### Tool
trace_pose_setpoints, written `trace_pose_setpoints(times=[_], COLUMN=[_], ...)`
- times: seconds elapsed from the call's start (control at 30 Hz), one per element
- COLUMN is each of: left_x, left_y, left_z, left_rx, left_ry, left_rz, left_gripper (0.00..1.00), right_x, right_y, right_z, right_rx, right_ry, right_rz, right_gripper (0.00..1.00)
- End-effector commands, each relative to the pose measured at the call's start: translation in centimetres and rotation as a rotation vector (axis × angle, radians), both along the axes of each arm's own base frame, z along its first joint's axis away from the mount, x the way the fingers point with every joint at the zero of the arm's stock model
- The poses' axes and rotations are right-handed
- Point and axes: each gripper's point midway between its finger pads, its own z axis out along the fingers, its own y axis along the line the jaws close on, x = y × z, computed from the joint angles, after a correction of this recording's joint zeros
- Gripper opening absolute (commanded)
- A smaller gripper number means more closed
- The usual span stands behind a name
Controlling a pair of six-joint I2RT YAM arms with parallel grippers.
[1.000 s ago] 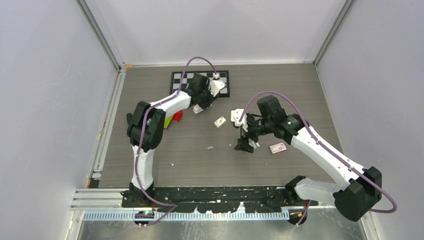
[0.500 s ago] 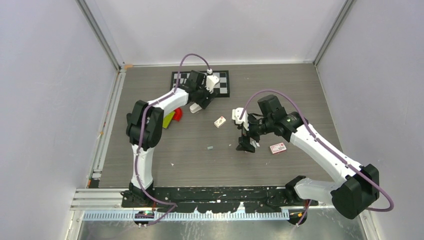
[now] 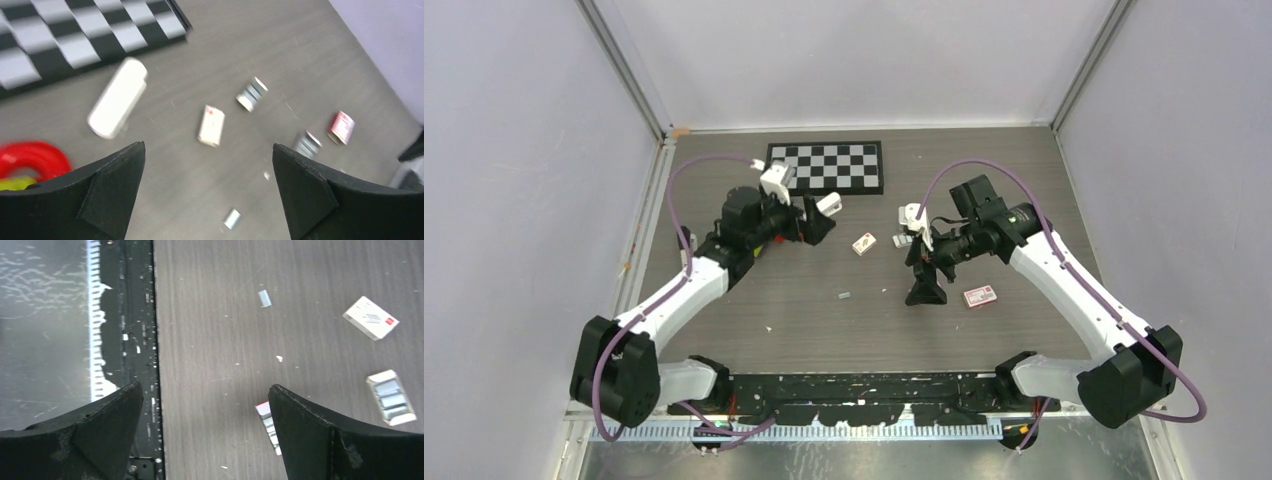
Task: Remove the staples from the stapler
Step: Pick up the staple from the center of the board.
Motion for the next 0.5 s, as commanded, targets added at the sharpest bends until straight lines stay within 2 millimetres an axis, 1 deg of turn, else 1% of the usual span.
trace_pose_setpoints(times=[0.0,0.07,0.1,0.17,0.27,0.37,0.43,0.47], left_x=[-4.5,-5.7,-6.3,-7.7,-9.3,-10.5,-10.9,-10.9], left_y=[-2.2,-2.2,-2.4,-3.2,-3.7,-3.5,-3.7,-4.0], left_z=[-1.3,-2.5,-3.0,-4.5,-7.2,-9.4,-10.4,-10.6], left_rx=[-0.229,-0.22,-0.192,-0.075,0.144,0.287,0.351,0.38], left_ry=[0.165,0.198,0.196,0.17,0.163,0.203,0.224,0.232], left_rz=[-0.105,-0.105,-0.115,-0.145,-0.16,-0.191,-0.219,-0.238], left_gripper=[1.0,1.0,1.0,1.0,0.99,0.94,0.92,0.91], right_x=[-3.0,-3.1,-2.7,-1.5,-1.1,-1.1,-0.9,-0.8], right_y=[0.4,0.2,-0.3,-1.1,-1.6,-1.8,-2.1,-2.2], right_z=[1.7,1.1,0.6,-0.3,-0.6,-1.1,-1.6,-1.8], right_rx=[0.058,0.054,0.038,0.009,0.009,0.0,-0.022,-0.035], right_ry=[0.146,0.138,0.118,0.09,0.098,0.095,0.094,0.091], right_rz=[0.061,0.063,0.054,-0.004,-0.031,-0.031,-0.038,-0.042], right_gripper=[1.0,1.0,1.0,1.0,1.0,1.0,0.99,0.99])
